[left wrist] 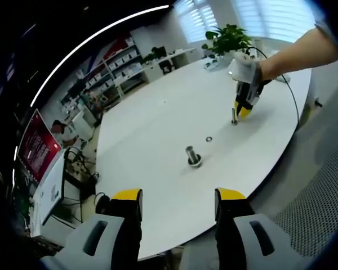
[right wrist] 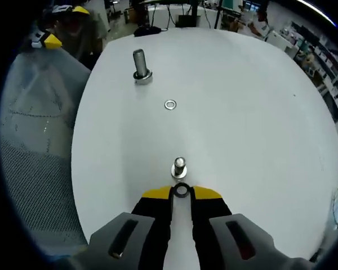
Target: Place the washer onto the threaded stud by aligning its center hole with the stud, sliding it down to the base, and recovering from edge contact or off-axis alignment until the washer reaches the visible bottom stop.
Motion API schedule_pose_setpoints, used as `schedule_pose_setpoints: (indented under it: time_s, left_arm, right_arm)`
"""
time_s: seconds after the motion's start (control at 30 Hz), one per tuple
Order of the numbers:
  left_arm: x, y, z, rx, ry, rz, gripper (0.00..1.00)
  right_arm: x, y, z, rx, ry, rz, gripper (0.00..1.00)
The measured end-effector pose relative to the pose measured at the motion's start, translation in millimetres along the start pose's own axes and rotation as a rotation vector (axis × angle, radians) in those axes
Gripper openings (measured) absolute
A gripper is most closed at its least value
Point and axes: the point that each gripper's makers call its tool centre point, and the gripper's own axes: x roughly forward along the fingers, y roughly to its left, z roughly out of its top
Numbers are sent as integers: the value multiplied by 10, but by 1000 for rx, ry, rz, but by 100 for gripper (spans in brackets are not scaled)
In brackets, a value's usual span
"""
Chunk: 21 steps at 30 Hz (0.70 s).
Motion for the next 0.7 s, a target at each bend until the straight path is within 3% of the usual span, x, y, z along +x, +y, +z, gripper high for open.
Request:
schedule_pose_setpoints:
  time_s: [0.43,0.7]
  left_arm:
    - [-4,-3,5,5,-3,0,50]
    - [-10,-2,15,4,-9,1,50]
  right_arm:
    - [-307,73,317,18,-107,1,14]
    - [-198,34,351,-33,-57,-10,14]
